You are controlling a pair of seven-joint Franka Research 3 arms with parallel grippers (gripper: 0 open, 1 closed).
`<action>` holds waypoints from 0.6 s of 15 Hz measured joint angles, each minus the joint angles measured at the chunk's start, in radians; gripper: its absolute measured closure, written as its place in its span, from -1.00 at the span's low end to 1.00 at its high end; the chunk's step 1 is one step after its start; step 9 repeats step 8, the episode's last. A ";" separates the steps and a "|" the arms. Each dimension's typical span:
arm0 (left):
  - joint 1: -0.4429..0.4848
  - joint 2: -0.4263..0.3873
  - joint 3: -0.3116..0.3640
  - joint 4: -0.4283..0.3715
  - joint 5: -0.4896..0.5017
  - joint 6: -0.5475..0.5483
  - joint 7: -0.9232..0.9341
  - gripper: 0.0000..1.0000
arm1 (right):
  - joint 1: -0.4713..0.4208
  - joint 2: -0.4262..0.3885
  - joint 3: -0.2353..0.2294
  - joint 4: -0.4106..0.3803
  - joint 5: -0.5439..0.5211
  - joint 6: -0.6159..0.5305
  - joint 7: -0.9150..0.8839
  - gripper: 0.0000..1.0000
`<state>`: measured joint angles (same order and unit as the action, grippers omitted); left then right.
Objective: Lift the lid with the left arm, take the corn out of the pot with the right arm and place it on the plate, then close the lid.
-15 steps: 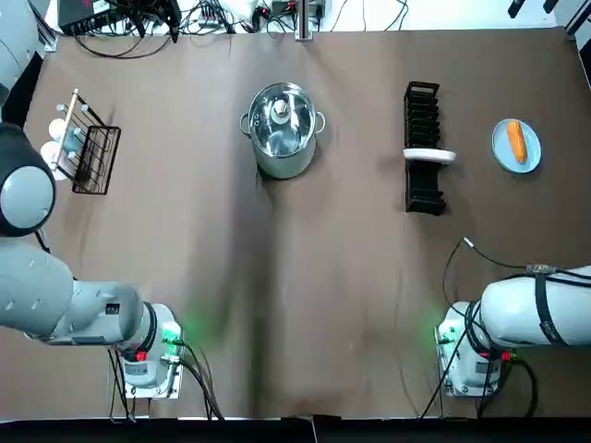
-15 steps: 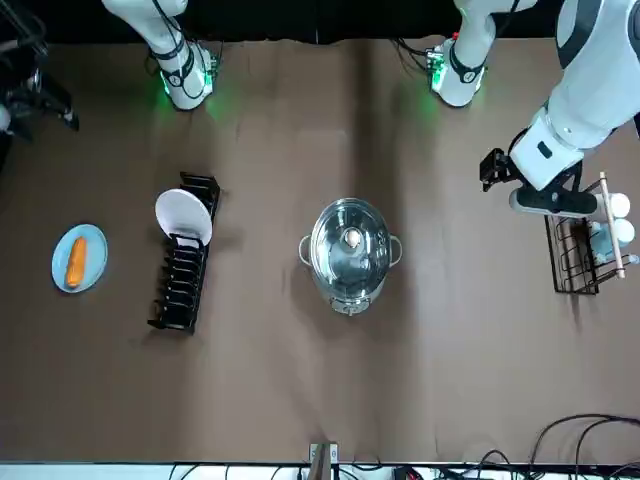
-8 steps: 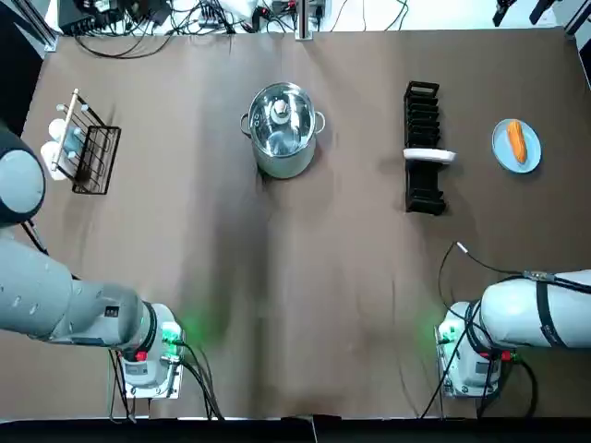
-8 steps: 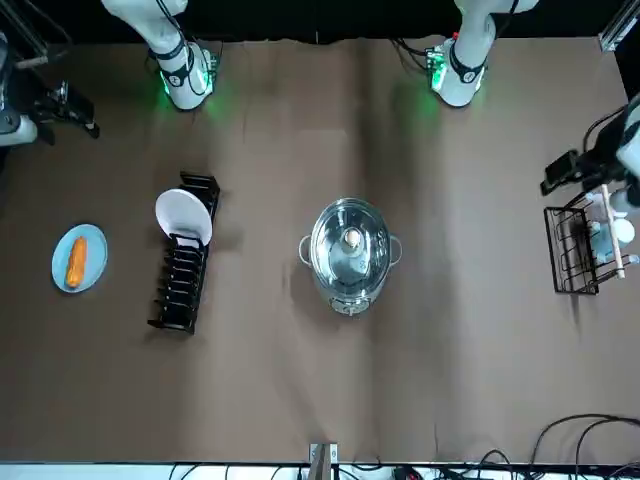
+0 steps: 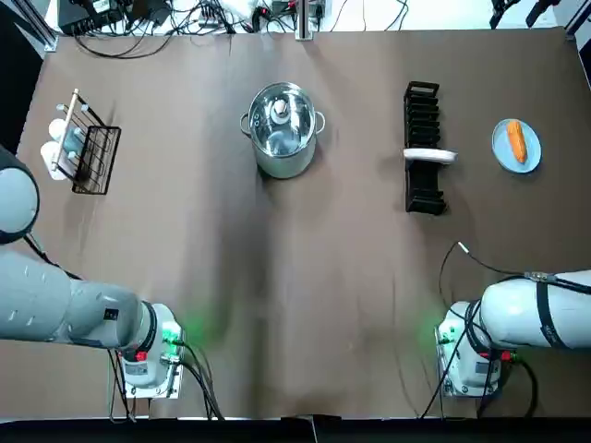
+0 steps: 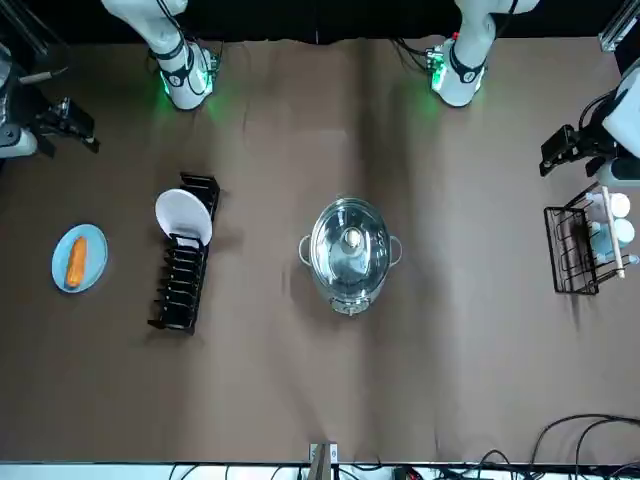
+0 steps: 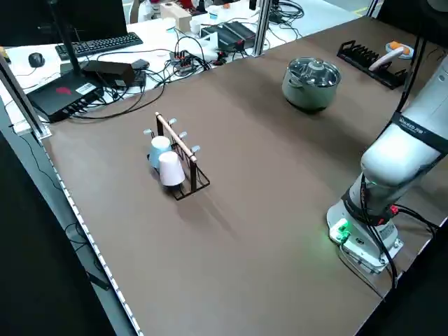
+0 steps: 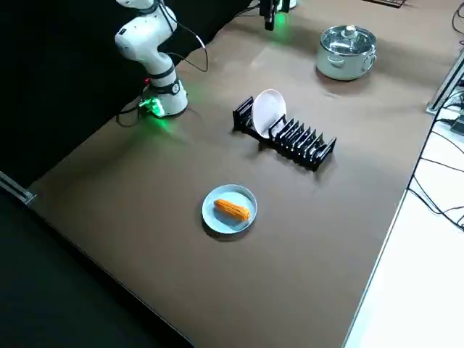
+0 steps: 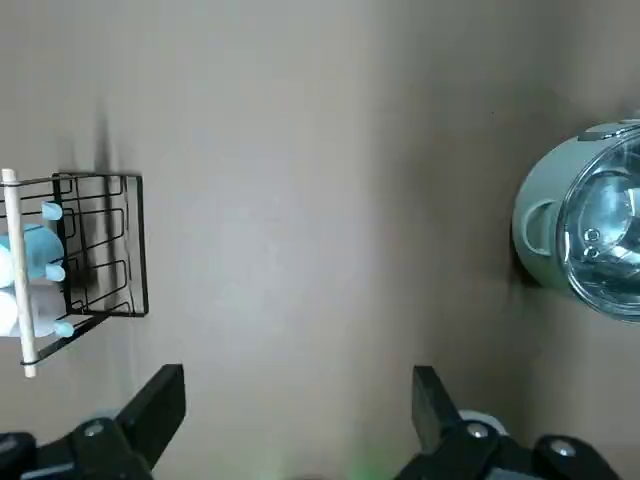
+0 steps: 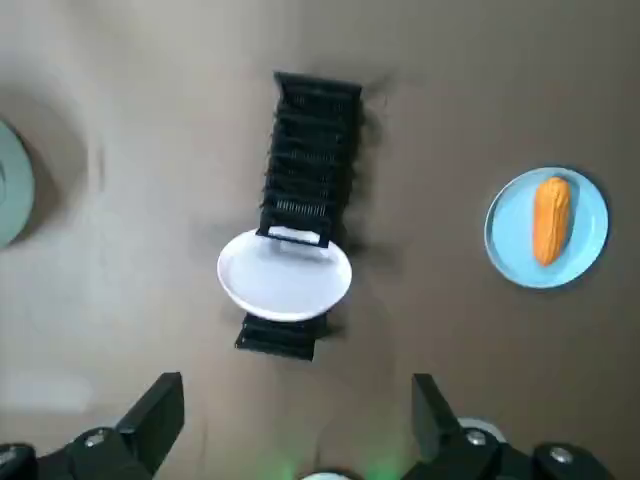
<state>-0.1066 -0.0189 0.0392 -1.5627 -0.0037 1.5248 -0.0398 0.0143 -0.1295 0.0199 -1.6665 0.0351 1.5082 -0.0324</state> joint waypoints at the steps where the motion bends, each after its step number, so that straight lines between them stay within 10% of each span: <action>1: 0.000 0.002 0.000 -0.002 0.001 0.000 0.001 -1.00 | -0.003 0.000 -0.003 -0.004 0.000 0.028 0.000 -1.00; 9: -0.062 0.028 -0.007 -0.010 0.082 0.000 0.015 -1.00 | 0.011 -0.001 0.007 -0.036 0.000 0.083 0.000 -1.00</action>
